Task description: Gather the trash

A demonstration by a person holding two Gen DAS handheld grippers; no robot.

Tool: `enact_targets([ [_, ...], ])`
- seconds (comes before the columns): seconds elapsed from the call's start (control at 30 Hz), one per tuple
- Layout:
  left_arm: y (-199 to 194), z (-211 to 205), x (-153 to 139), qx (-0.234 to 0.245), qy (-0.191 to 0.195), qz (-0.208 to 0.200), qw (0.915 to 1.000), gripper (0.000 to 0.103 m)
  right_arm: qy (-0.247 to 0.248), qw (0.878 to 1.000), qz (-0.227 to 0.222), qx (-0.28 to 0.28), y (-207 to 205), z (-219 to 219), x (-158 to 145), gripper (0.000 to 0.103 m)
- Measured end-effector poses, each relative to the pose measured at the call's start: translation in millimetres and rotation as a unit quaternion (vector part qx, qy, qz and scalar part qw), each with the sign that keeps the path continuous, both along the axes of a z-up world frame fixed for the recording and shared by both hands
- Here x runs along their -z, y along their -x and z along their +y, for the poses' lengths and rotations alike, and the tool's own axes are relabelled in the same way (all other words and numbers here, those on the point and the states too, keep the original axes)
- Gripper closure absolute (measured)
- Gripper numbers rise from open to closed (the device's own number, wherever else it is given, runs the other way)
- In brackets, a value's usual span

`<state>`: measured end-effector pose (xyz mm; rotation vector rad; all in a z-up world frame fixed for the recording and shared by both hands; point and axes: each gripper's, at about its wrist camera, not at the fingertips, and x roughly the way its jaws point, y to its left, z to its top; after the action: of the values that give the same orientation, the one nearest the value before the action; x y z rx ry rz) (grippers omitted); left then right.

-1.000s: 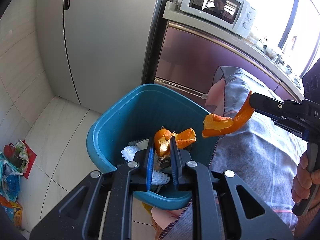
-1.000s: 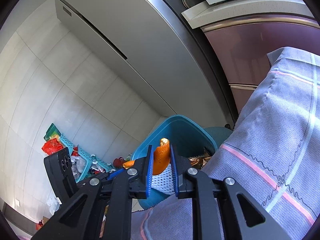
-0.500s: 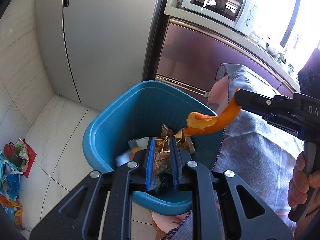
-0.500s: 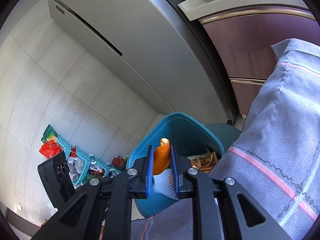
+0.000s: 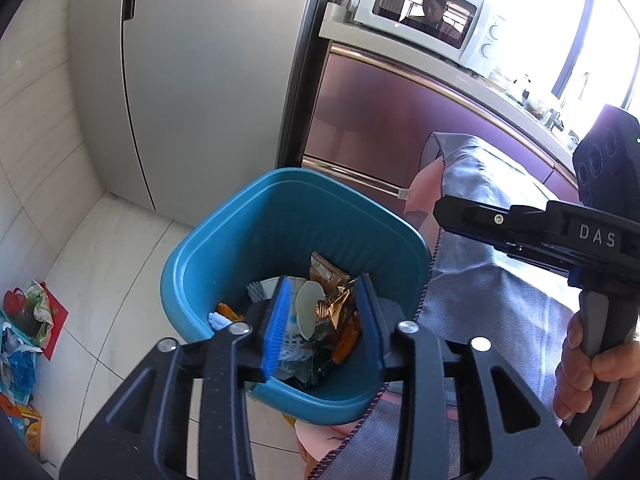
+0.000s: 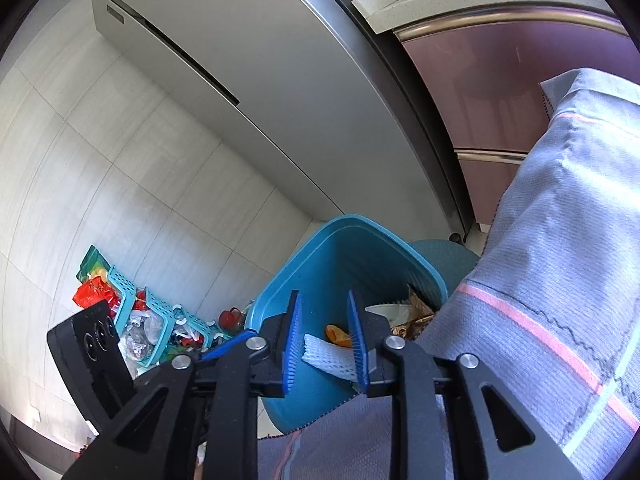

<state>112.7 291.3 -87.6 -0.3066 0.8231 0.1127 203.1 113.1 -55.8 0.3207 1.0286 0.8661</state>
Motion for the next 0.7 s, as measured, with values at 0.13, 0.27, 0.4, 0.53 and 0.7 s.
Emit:
enact_targets([
  [0.13, 8, -6, -9, 0.007, -0.006, -0.014, 0.9999, 0.054, 0.005, 1.0, -0.02, -0.005, 8, -7, -6, 0.069],
  [0.27, 18, -9, -17, 0.011, -0.007, -0.03, 0.9995, 0.043, 0.008, 0.999, -0.048, -0.006, 19, -16, -17, 0.058],
  [0.4, 31, -17, -26, 0.017, -0.011, -0.048, 0.9986, 0.029, 0.017, 0.996, -0.083, -0.004, 34, -29, -28, 0.047],
  [0.53, 48, -32, -38, 0.022, -0.027, -0.076, 0.9965, 0.009, 0.031, 0.992, -0.123, 0.007, 52, -48, -39, 0.035],
  [0.7, 67, -57, -52, 0.038, -0.04, -0.112, 0.9922, 0.006, 0.045, 0.982, -0.18, 0.046, 81, -84, -51, 0.019],
])
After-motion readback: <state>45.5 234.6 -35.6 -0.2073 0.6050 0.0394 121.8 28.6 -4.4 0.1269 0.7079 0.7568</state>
